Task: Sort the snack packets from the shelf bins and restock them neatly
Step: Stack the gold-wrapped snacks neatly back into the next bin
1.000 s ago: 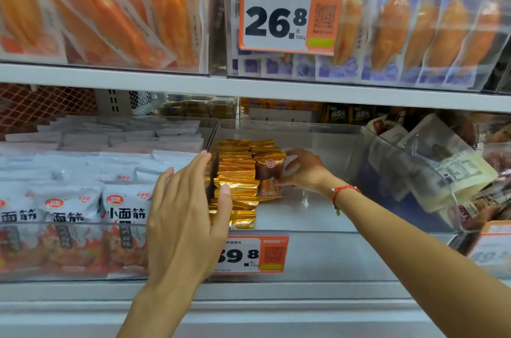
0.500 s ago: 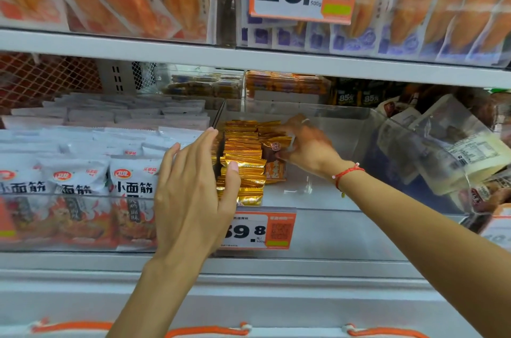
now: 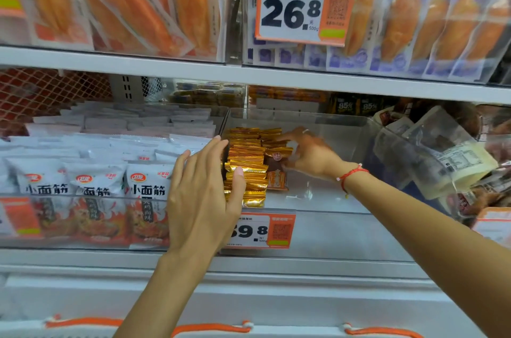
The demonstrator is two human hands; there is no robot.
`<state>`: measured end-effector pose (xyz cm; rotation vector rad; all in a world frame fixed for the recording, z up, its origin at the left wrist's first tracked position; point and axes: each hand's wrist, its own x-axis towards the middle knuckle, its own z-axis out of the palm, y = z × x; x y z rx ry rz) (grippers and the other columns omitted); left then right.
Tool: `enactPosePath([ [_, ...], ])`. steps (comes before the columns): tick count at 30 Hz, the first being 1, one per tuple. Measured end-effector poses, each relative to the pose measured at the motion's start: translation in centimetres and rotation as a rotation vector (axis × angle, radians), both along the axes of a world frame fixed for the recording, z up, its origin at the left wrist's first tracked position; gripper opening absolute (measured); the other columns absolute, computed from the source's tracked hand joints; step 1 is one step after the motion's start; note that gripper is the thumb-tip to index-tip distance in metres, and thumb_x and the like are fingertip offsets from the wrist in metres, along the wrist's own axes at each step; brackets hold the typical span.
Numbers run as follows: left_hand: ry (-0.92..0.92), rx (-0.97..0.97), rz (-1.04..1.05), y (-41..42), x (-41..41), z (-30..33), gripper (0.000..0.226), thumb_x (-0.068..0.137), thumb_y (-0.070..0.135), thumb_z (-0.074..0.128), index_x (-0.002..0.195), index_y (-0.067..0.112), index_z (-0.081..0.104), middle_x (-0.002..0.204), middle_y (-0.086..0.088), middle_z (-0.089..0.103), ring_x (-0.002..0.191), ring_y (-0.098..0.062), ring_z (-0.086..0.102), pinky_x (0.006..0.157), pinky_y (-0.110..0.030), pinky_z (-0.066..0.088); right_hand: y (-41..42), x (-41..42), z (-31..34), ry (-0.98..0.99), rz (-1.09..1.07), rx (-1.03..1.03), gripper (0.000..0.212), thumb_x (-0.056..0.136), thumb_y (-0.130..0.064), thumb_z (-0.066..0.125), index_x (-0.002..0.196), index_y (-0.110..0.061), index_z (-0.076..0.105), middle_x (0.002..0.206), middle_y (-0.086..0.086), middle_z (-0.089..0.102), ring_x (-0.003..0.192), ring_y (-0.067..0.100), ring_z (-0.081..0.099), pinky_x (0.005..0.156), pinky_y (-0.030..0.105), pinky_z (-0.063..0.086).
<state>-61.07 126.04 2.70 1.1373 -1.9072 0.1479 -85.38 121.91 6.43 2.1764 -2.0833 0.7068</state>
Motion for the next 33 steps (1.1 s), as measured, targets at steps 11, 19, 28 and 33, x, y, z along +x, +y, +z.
enactPosePath([
  [11,-0.072,-0.060,0.038,4.1,2.2,0.5,0.030,0.089,0.028,0.051,0.111,0.014,0.065,0.128,-0.007,0.057,0.120,-0.025,0.046,0.104,-0.041,0.031,17.0,4.5,2.0,0.171,0.171,-0.234,0.037,0.087,-0.023,0.068,0.124,-0.027,0.060,0.109,-0.006,0.064,0.098,0.012,0.057,0.082,0.028,0.046],
  [19,-0.188,0.239,0.098,12.9,9.4,-14.5,0.030,0.080,0.016,0.067,0.109,0.010,0.067,0.114,-0.009,0.065,0.103,-0.034,0.061,0.084,-0.047,0.050,24.7,7.0,-13.0,0.273,0.160,0.787,0.037,0.093,-0.042,0.051,0.127,-0.030,0.057,0.121,-0.004,0.062,0.108,0.016,0.056,0.086,0.026,0.042],
  [28,-0.495,0.640,0.208,16.2,13.3,-24.4,0.076,0.067,0.022,0.084,0.132,-0.004,0.054,0.138,-0.017,0.053,0.128,-0.035,0.050,0.097,-0.054,0.047,27.5,13.2,-31.8,0.047,0.137,0.857,0.047,0.096,-0.017,0.047,0.142,-0.019,0.040,0.146,0.005,0.040,0.134,0.025,0.038,0.103,0.038,0.040],
  [33,-0.449,0.590,0.243,16.3,12.9,-24.5,0.064,0.086,0.025,0.064,0.142,0.001,0.043,0.149,-0.014,0.042,0.141,-0.030,0.034,0.109,-0.052,0.037,25.2,15.5,-35.5,0.226,0.058,0.765,0.075,0.095,-0.007,0.049,0.155,-0.020,0.006,0.162,0.002,0.007,0.149,0.024,0.006,0.121,0.043,0.010],
])
